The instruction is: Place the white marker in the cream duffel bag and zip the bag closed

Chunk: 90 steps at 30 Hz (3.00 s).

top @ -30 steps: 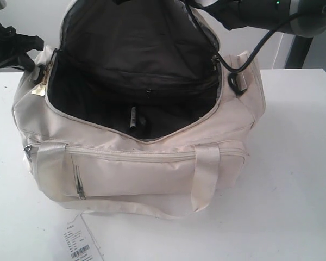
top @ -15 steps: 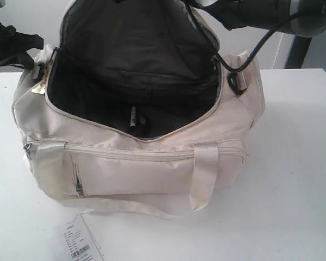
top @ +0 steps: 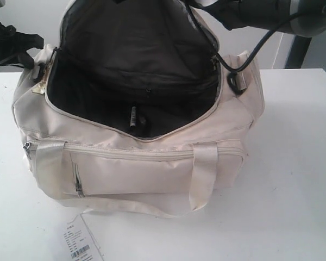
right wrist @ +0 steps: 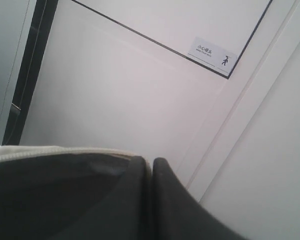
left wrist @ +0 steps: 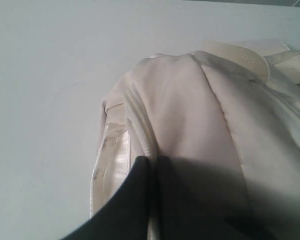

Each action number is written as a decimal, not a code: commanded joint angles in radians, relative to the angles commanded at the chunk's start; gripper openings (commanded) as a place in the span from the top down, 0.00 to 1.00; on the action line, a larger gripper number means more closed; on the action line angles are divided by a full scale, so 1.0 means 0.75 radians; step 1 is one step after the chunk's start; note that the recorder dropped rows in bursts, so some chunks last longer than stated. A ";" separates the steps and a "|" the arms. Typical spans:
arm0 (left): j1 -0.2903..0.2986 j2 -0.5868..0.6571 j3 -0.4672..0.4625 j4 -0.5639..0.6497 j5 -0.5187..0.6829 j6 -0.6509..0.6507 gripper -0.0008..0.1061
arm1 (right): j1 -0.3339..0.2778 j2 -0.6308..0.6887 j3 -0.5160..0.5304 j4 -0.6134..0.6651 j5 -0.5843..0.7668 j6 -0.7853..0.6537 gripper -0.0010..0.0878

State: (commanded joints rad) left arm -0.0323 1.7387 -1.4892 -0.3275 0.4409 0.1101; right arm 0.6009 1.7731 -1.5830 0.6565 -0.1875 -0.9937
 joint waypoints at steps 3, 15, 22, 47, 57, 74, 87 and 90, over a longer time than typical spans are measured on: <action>0.000 0.000 0.000 0.000 0.000 0.000 0.99 | 0.000 -0.007 0.000 0.000 0.086 0.003 0.61; 0.000 0.000 0.000 0.000 0.000 0.000 0.99 | -0.003 -0.134 0.000 -0.011 0.766 0.006 0.43; 0.000 0.000 0.000 0.000 0.000 0.000 0.99 | -0.006 -0.182 0.000 -0.247 1.259 0.205 0.43; 0.000 0.000 0.000 0.009 0.023 0.003 0.99 | 0.211 -0.067 0.000 0.321 1.096 -0.356 0.63; 0.000 -0.002 0.000 -0.032 0.037 -0.017 0.99 | 0.264 0.272 -0.303 -0.025 0.977 -0.138 0.98; 0.000 -0.002 0.000 -0.035 0.038 -0.082 0.99 | 0.341 0.473 -0.453 -0.492 0.843 0.006 0.35; 0.000 -0.002 0.000 -0.038 0.038 -0.082 0.99 | 0.341 0.548 -0.453 -0.865 0.776 0.003 0.32; 0.000 -0.002 0.000 -0.038 0.038 -0.082 0.99 | 0.341 0.554 -0.453 -0.916 0.760 0.003 0.33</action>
State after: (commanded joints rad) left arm -0.0323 1.7370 -1.4892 -0.3560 0.4692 0.0484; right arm 0.8564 2.1885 -1.9226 -0.0309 0.3824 -0.9912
